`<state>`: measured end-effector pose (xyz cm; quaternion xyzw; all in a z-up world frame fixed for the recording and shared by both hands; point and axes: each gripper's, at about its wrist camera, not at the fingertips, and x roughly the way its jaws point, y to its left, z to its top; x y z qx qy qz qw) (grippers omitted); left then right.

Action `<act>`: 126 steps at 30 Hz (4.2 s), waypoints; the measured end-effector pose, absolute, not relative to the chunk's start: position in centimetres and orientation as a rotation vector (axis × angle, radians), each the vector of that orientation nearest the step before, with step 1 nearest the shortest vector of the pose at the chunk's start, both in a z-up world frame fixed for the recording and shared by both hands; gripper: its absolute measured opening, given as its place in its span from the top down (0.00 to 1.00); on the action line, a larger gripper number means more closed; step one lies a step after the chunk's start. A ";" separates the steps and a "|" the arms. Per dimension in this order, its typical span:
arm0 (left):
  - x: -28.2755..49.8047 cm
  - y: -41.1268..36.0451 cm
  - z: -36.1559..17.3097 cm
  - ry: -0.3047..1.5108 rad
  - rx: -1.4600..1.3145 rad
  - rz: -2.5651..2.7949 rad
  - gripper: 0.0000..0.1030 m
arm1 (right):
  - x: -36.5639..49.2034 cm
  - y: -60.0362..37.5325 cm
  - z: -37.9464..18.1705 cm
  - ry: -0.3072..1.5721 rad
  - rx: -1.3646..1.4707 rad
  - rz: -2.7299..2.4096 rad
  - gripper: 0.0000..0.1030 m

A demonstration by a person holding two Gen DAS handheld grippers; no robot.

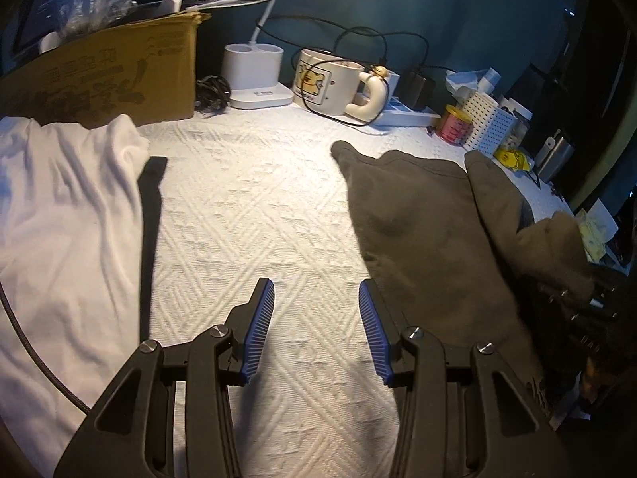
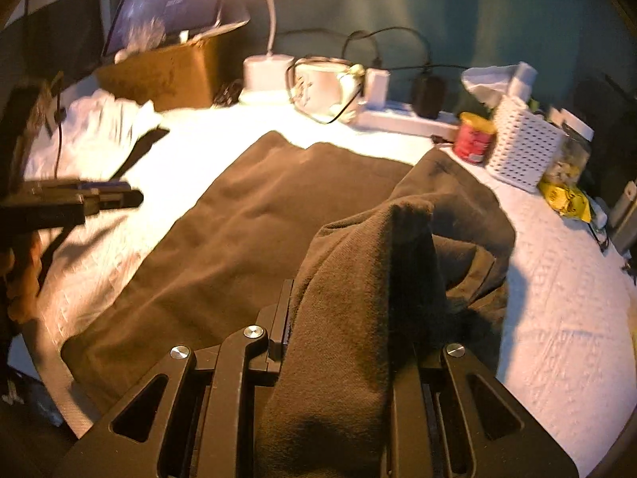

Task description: Fold small clothes

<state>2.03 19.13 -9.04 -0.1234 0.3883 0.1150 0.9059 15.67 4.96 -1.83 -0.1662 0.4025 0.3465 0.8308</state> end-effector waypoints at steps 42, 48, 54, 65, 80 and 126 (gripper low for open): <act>4.7 13.5 -4.1 0.769 -0.097 0.206 0.57 | 13.2 0.8 2.8 0.875 -0.162 0.974 0.55; 8.6 9.4 -4.5 0.814 -0.046 0.124 0.57 | 17.0 -3.0 2.0 0.884 -0.103 0.848 0.55; 12.2 5.3 -5.6 0.873 0.049 0.046 0.57 | 20.7 -7.1 0.6 0.906 -0.025 0.740 0.55; 17.4 -0.6 -8.1 0.954 0.264 -0.035 0.57 | 25.1 -12.1 -1.8 0.934 0.089 0.625 0.55; 18.5 3.1 -10.3 0.966 0.393 0.119 0.57 | 27.5 -12.9 -4.1 0.991 0.105 0.563 0.55; 17.2 19.9 -10.0 0.810 -0.174 0.182 0.99 | 37.6 -2.6 -7.5 1.061 0.115 0.691 0.86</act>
